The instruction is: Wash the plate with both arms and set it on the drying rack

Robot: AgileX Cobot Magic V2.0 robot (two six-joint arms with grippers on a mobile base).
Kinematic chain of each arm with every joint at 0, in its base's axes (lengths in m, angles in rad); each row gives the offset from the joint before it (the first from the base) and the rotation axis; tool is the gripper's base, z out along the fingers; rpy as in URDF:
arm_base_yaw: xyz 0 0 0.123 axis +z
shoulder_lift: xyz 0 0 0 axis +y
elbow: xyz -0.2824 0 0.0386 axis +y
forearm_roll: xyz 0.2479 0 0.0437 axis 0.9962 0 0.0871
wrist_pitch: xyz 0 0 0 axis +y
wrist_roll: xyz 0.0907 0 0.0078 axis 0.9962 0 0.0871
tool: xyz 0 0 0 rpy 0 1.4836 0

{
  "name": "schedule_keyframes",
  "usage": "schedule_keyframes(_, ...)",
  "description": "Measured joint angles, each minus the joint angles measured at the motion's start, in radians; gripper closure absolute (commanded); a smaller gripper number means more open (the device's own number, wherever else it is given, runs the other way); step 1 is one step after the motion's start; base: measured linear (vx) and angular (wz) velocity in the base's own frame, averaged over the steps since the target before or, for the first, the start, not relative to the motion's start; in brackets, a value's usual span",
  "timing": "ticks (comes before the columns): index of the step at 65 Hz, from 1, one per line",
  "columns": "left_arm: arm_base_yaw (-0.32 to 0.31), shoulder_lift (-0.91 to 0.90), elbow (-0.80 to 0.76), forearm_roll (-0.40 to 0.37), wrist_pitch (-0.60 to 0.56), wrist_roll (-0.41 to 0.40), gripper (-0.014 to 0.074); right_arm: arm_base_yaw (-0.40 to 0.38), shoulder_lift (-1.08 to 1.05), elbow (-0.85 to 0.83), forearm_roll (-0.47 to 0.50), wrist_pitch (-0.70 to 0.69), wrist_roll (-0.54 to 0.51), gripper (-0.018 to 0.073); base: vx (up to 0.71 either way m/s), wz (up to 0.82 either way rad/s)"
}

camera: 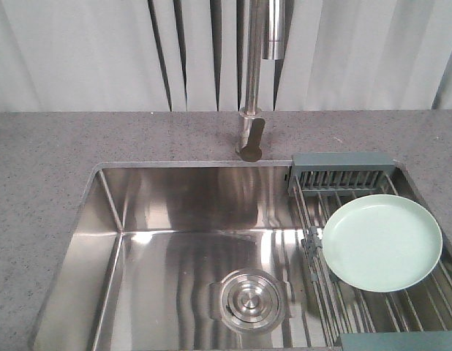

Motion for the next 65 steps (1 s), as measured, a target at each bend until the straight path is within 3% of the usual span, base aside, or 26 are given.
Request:
schedule_keyframes(13,0.000,0.000,0.000,0.000,0.000,0.000,0.0603,0.000,0.000,0.001,-0.004,0.030,-0.001,0.0567,0.00,0.00)
schedule_keyframes(25,0.000,0.000,0.000,0.000,0.000,0.000,0.0603,0.000,0.000,0.002,-0.076,0.098,0.049,0.0567,0.00,0.00)
schedule_keyframes(65,0.000,0.000,0.000,0.000,0.000,0.000,0.0603,0.000,0.000,0.002,-0.101,0.050,0.080,0.0567,0.00,0.00)
